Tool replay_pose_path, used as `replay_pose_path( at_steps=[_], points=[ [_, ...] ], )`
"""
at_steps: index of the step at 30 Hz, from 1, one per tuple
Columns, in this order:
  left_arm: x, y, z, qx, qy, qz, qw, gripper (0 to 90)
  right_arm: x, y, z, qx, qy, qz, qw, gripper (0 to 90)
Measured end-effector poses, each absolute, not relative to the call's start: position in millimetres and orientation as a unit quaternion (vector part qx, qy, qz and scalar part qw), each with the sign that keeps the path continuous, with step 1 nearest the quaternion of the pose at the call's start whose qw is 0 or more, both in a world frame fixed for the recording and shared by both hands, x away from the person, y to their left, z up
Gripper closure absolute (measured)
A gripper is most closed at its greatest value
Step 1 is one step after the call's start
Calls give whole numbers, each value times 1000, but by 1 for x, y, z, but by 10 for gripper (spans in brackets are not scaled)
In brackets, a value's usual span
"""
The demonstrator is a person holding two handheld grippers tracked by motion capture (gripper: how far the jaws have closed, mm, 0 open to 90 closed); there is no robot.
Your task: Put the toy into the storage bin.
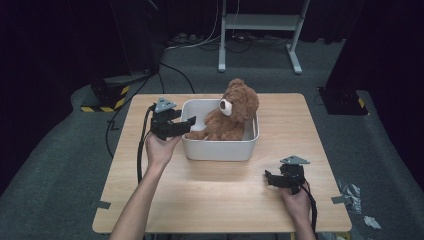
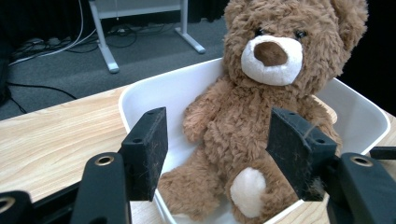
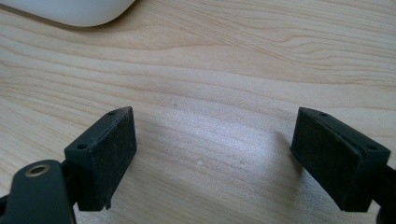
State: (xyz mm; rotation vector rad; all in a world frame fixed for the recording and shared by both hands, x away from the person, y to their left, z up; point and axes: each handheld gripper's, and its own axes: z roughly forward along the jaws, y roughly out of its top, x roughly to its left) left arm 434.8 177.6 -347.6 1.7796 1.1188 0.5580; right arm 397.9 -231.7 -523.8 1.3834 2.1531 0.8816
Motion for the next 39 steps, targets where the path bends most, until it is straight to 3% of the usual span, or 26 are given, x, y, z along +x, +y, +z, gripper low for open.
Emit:
replay_pose_path(
  at_steps=[39],
  points=[
    [403, 208, -347, 703, 467, 240, 479, 369, 398, -232, -524, 499, 777, 318, 216, 137]
  ],
)
